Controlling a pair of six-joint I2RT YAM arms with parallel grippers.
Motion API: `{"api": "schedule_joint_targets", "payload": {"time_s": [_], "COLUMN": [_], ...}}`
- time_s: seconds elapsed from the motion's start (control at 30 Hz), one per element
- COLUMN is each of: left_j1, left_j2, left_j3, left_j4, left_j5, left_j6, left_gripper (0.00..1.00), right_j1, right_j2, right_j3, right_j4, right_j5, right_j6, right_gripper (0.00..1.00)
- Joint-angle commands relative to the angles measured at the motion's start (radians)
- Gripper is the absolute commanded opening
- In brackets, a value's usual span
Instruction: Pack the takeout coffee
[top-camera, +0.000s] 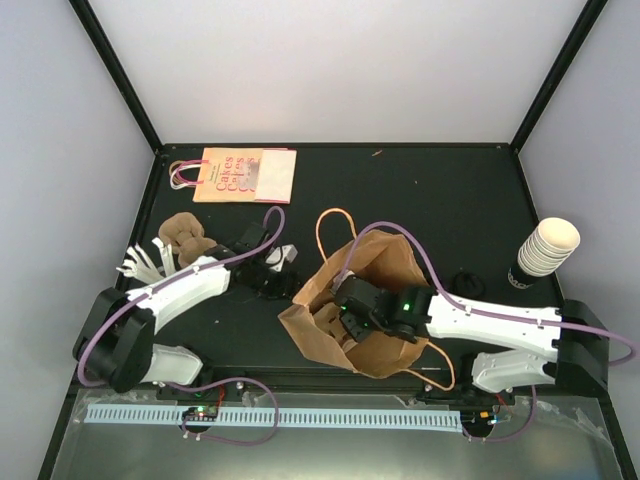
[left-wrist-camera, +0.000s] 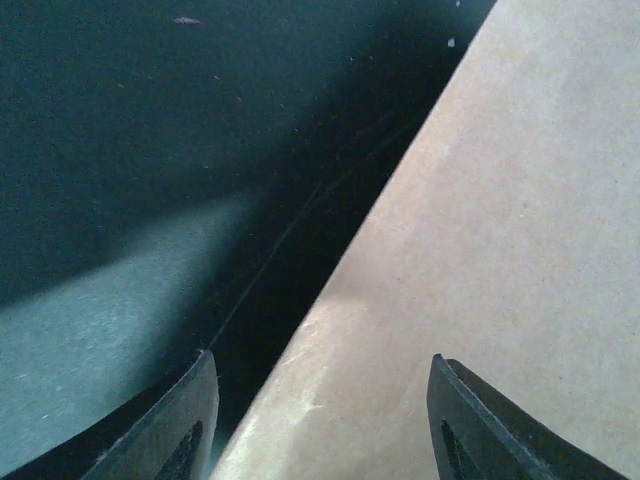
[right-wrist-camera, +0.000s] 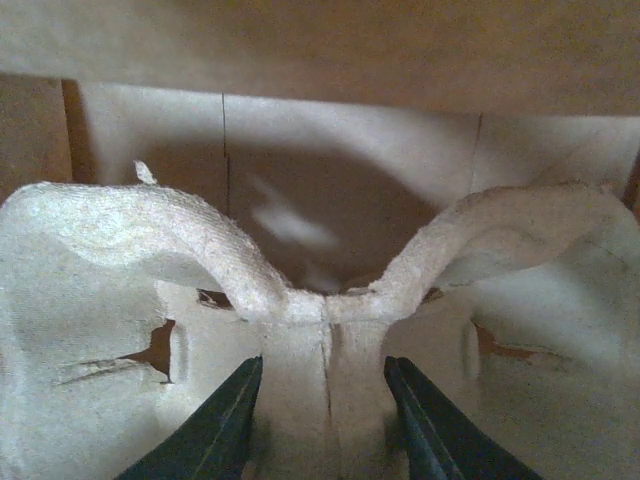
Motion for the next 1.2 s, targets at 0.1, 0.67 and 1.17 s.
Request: {"api": "schedule_joint_targets", "payload": {"time_s": [0.1,0.67,1.17], "left_j1": [-0.033,-0.039,-0.039], "left_j2": [0.063,0.063,0.053], "left_j3": [-0.007,-0.022,-0.001], "left_j4": [0.125,0.183,0.140], "left_j5": [0.134,0.199,0.177], "left_j6": [-0.036,-0.054,-0.022], "left_gripper": [0.56,0.55,0.55], "right_j1": [0.010,0.009,0.002], "right_j2": [0.103,0.252,0.328], "right_j3": [0.054,0.109,0.173], "right_j4": [-0.048,-0.082,-0.142], "right_j5": [-0.010,-0.014,-0.028], "right_j6": [0.021,0.025,-0.005], "right_gripper": [0.35,0.37,0.39]}}
